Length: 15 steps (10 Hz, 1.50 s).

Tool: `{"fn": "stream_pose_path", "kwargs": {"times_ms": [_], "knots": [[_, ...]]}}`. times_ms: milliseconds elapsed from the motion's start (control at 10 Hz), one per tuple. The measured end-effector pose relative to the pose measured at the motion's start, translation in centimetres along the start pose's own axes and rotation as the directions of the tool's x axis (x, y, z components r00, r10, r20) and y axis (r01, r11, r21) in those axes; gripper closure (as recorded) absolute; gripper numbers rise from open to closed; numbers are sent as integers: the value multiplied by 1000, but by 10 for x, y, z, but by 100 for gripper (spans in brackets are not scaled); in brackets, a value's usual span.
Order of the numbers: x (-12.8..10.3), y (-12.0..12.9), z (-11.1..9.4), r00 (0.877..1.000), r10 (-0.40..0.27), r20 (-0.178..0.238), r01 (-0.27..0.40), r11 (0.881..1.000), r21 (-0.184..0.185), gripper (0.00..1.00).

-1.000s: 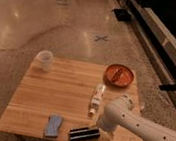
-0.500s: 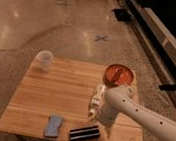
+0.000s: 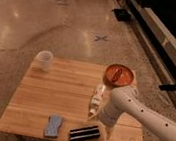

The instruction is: Place the eraser in the ceramic cup

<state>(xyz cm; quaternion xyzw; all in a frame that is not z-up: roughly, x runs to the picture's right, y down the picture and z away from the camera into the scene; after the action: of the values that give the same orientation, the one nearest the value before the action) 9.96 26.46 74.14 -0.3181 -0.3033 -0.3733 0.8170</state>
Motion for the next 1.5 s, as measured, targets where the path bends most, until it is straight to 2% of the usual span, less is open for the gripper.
{"fn": "stream_pose_path", "kwargs": {"times_ms": [300, 700, 800, 1000, 1200, 1400, 1500], "knots": [[-1, -4, 11, 996, 82, -18, -82, 996, 18, 24], [-8, -11, 38, 992, 123, -16, -123, 992, 4, 24], [-7, -11, 44, 991, 130, -18, -130, 992, -1, 27], [-5, -11, 51, 989, 148, -23, -148, 989, -4, 48], [-2, -13, 48, 987, 160, -18, -160, 987, 12, 70], [0, -16, 36, 987, 163, -9, -162, 986, 41, 90], [5, -17, 24, 987, 160, -8, -159, 985, 67, 99]]}}
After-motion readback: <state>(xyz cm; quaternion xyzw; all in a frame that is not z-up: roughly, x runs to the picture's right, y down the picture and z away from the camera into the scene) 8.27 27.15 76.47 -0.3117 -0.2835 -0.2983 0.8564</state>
